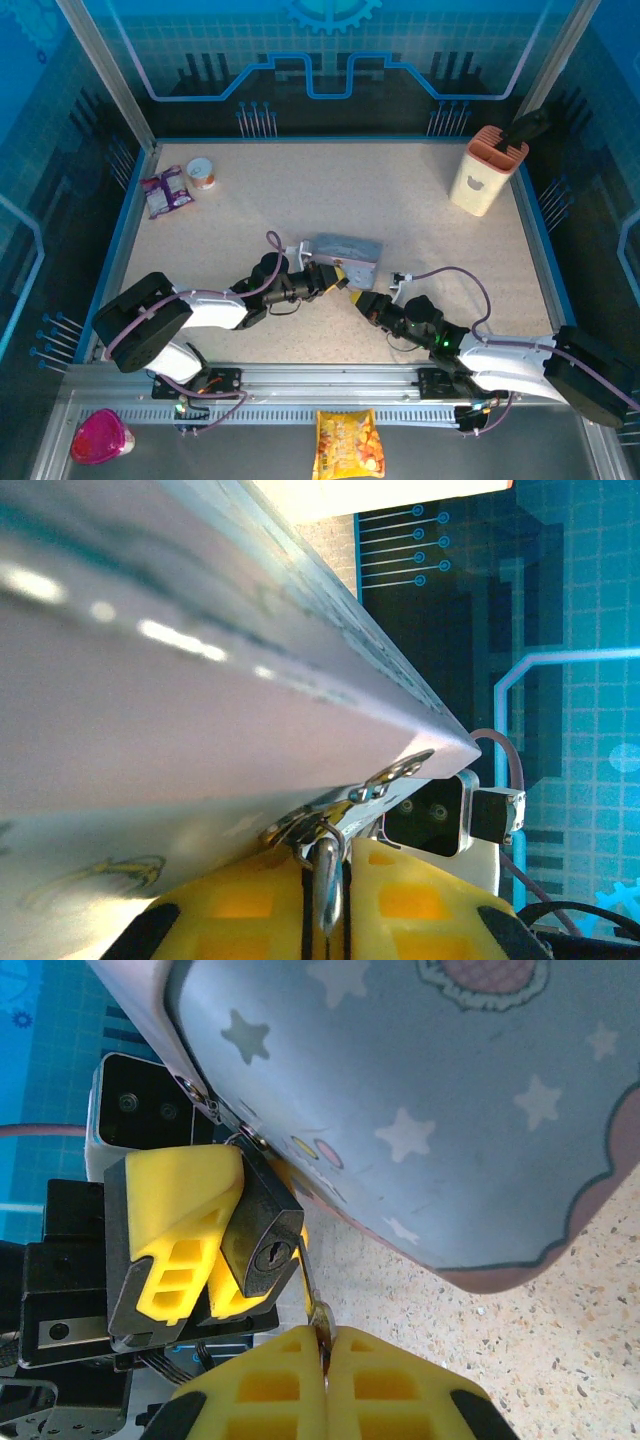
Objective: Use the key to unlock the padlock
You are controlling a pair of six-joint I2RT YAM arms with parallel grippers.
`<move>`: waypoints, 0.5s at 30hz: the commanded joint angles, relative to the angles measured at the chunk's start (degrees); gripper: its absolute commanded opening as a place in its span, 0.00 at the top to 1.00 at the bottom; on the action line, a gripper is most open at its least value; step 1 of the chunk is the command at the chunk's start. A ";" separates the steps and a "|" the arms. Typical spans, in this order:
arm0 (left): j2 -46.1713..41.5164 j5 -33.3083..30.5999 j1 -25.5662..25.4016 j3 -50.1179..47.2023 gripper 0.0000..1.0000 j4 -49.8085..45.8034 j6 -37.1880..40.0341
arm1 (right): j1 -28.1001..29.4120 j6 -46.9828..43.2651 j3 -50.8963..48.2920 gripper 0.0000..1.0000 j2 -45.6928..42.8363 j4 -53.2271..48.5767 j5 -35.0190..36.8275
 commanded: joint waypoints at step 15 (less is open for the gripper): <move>-2.22 -0.21 -0.23 1.02 1.00 3.35 0.36 | 0.37 -0.75 1.12 1.00 -5.07 -2.28 1.01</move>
